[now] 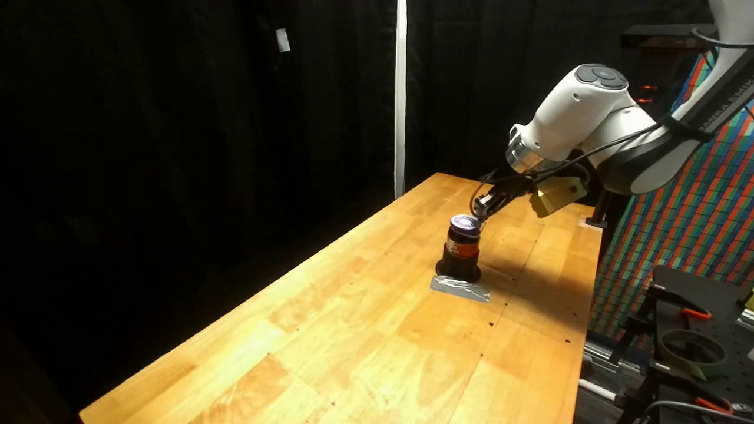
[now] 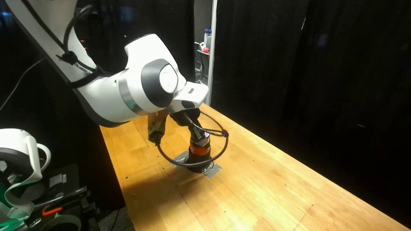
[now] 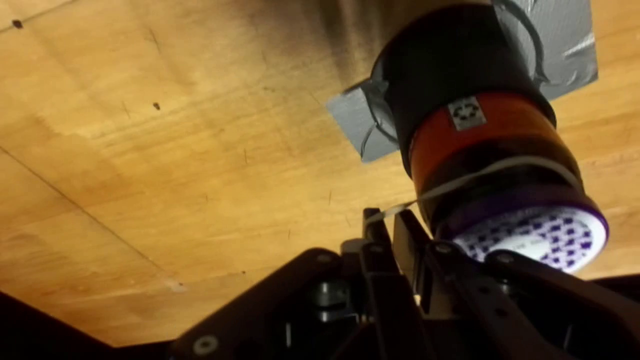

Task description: Put the rubber band on the jar.

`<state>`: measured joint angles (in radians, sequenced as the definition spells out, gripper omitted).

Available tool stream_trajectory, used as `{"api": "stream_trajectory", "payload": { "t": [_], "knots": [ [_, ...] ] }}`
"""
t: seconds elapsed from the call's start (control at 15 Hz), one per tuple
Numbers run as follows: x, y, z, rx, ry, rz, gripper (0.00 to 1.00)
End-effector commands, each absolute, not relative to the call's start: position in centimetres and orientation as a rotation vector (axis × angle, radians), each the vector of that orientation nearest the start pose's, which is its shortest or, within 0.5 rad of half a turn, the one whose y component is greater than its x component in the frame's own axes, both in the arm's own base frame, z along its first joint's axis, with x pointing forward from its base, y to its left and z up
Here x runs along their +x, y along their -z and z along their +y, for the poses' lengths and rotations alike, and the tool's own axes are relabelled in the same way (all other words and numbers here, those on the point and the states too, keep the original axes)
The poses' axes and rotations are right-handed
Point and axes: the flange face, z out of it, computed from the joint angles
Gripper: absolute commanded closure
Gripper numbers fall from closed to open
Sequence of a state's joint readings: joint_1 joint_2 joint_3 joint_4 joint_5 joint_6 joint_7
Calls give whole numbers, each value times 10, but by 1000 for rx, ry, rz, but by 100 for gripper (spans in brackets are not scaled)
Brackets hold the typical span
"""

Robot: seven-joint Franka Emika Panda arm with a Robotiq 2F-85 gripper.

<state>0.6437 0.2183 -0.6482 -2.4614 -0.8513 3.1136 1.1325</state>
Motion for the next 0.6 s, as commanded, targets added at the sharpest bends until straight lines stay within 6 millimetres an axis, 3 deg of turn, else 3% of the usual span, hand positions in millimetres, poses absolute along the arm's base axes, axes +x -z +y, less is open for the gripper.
{"api": "stream_trajectory", "payload": {
  "t": [0.0, 0.27, 0.53],
  "knots": [
    [499, -277, 74, -3016, 934, 388, 85],
    [484, -274, 88, -3026, 958, 379, 86],
    [472, -267, 86, -3040, 956, 401, 87]
  ]
}}
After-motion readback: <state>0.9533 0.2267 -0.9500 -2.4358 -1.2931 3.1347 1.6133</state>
